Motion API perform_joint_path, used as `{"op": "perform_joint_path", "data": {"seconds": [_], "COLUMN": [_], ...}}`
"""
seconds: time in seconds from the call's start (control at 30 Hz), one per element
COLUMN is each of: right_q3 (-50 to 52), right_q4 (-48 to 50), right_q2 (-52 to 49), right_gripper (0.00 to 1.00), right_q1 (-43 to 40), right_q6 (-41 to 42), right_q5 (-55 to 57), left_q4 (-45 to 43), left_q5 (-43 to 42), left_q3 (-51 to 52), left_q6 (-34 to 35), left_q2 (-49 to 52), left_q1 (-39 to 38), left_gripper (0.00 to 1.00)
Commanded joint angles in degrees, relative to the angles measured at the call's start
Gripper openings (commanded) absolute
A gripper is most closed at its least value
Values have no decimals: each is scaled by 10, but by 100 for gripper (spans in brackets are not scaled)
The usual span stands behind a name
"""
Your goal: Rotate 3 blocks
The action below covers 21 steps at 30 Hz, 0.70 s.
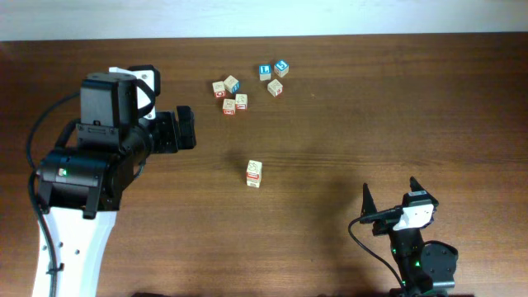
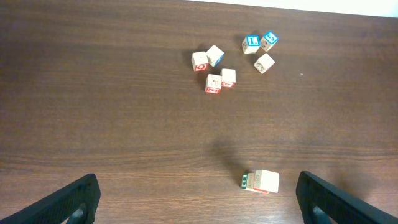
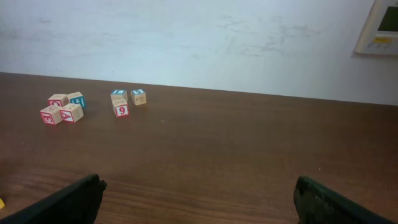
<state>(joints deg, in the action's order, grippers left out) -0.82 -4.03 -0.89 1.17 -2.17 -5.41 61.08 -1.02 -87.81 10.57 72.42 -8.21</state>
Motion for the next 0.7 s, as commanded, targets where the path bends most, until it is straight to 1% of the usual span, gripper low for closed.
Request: {"op": "perform_joint_path", "data": {"seconds": [0.0,0.3,0.4,0.5,0.57,0.6,0.67], "right_q3": [5,5,5,5,5,5,5], "right_q4": [-1,-1,-1,-1,-1,-1,-1], "right_q2": [7,7,7,7,7,7,7], "right_gripper": [98,98,98,98,98,98,98], "right_q1": [3,3,3,3,3,3,3], "right_q6": [-2,-2,-2,-2,-2,-2,-2], "right_q5": [10,10,10,10,10,10,10], "left_q4": [-1,-1,24,25,0,-29,-125], "left_q5": [4,4,6,85,93,86,48], "left_q3": [0,0,0,8,38,65,150], "left_q6": [1,1,0,-2,-36,-64,-136], "left_q2": [-7,-7,-8,-16,-39,-56,-111], "left_q1": [1,1,1,4,12,17,35], "left_gripper": [99,99,99,99,99,99,99]}}
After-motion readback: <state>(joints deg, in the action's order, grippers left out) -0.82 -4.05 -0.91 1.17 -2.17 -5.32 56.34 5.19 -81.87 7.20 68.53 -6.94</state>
